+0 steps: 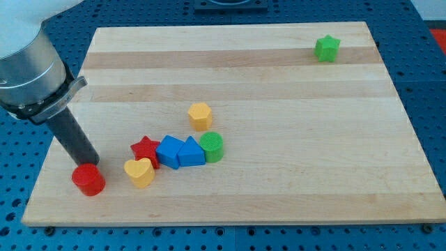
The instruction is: Place the arm to the left side of the yellow hexagon
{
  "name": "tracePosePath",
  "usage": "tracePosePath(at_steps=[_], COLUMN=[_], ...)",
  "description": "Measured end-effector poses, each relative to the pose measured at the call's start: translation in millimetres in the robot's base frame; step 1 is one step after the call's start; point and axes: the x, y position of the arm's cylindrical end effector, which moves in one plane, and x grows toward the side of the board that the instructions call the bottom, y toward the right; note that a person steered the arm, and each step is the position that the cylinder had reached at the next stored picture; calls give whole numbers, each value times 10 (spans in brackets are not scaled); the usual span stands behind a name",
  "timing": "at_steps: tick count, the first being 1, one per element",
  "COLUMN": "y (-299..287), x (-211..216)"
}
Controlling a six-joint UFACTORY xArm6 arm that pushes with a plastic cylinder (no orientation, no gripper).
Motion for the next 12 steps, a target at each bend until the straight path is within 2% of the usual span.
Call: tracePosePath(at_steps=[2,3,4,5,8,9,10,12], y=[-103,-98,-56,88,880,172,-190,48], x=[29,-134,-523,-833,-1046,-1040,-1032,-659])
